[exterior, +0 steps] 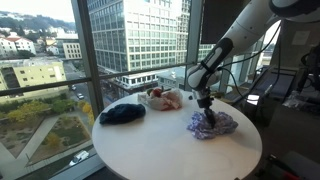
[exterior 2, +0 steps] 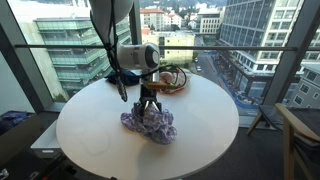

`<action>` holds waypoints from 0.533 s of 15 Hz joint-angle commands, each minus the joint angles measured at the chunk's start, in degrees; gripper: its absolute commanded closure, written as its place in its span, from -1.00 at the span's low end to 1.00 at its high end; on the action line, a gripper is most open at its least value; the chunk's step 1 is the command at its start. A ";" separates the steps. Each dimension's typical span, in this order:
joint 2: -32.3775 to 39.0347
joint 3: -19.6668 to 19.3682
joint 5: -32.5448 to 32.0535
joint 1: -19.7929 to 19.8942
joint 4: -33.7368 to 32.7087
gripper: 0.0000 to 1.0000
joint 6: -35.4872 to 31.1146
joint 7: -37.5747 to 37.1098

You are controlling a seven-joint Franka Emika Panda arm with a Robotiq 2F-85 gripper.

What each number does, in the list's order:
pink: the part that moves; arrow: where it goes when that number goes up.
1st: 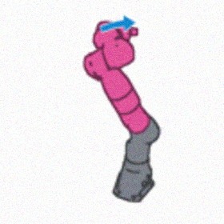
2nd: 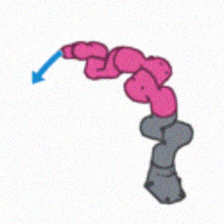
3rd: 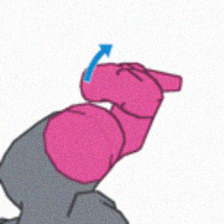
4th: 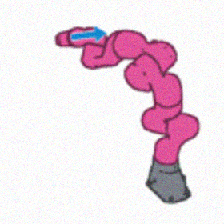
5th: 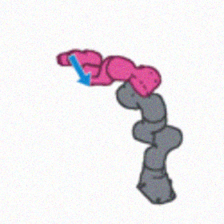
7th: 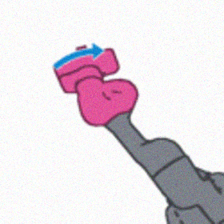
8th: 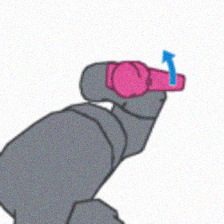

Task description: Move the checkered cloth to the left

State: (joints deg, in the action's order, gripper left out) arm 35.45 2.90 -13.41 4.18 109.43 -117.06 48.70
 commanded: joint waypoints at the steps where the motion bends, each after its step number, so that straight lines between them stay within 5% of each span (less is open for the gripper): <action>1: -6.25 0.21 2.19 1.12 2.50 0.77 2.08 -1.22; 8: -19.28 -0.35 3.26 1.51 8.20 0.77 7.94 -1.93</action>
State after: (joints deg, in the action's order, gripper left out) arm 24.31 2.57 -11.17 5.69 112.37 -110.81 47.03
